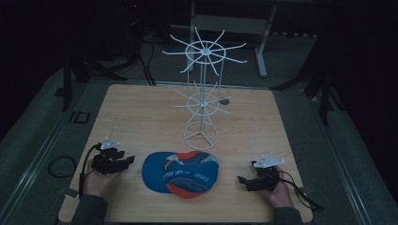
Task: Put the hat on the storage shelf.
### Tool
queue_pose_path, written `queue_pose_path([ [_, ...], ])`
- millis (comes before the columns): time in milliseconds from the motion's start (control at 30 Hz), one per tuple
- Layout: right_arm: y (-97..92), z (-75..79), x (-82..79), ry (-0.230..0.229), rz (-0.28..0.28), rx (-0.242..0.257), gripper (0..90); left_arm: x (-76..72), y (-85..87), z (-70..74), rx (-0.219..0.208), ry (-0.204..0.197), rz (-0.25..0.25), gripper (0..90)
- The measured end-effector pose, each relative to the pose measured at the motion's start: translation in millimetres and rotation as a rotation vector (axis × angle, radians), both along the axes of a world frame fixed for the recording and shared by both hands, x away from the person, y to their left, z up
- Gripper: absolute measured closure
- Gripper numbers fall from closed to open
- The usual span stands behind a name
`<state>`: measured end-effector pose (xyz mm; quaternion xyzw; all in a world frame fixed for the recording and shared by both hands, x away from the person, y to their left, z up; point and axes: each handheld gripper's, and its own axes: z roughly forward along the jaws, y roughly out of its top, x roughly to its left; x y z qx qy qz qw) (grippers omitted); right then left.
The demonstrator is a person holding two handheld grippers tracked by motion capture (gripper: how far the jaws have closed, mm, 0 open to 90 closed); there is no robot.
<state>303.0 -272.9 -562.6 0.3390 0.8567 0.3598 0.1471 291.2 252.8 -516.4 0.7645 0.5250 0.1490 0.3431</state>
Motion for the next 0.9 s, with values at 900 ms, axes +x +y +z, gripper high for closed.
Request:
queue_pose_path([
  [900, -0.1, 0.0, -0.7, -0.002, 0.004, -0.001, 11.5, 7.5, -58.3, 27.1, -0.026, -0.03, -0.236, 46.2],
])
